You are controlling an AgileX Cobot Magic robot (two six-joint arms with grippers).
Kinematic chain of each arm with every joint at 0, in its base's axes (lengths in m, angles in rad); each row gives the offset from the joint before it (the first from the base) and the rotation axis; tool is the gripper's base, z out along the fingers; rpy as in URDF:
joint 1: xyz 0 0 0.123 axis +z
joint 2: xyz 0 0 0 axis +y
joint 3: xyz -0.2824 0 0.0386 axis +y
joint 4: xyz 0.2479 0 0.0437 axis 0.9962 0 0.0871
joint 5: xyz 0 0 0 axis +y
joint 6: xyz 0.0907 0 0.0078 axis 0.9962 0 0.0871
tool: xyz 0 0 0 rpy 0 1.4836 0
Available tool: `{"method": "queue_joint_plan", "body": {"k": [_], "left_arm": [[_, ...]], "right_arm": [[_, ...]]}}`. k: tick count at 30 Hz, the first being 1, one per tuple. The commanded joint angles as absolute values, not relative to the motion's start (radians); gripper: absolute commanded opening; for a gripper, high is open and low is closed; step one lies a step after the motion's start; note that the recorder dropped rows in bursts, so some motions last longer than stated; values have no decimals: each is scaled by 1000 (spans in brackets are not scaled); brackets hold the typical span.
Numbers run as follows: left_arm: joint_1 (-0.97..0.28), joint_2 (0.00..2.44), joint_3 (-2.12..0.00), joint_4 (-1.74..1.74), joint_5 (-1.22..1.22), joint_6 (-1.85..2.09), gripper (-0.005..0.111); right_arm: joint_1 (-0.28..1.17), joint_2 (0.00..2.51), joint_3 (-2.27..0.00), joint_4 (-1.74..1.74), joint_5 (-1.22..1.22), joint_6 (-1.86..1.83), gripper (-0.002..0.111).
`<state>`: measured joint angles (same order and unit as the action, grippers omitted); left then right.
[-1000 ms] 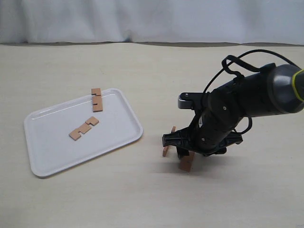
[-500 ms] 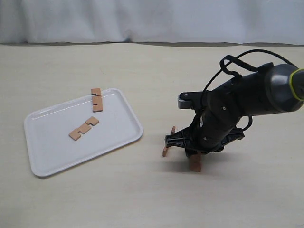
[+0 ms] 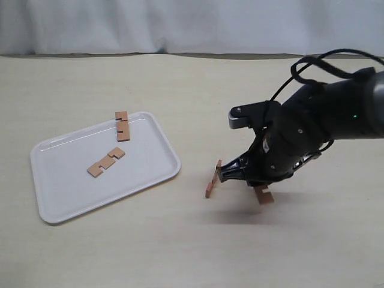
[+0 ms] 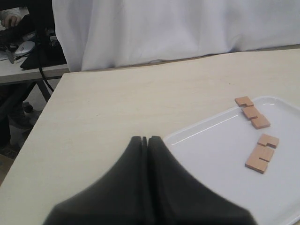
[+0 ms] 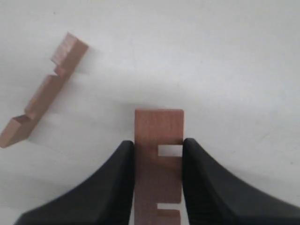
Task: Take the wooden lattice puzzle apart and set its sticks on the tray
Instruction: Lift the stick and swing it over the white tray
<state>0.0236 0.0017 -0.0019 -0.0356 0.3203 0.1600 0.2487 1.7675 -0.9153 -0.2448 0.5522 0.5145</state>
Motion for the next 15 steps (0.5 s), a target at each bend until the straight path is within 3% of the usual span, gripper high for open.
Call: {"method": "queue_joint_plan", "body": {"k": [1,10,15], "left_arm": [[22,0,0,-34,310,159,0],[22,0,0,-34,310,159,0],[22,0,0,-34,310,159,0]], "right_arm": [[247,1656,-914,-304,537,508,5],[247,1553,-914,-269,346,508,5],[247,1566,-893,-241,110,508,4]]}}
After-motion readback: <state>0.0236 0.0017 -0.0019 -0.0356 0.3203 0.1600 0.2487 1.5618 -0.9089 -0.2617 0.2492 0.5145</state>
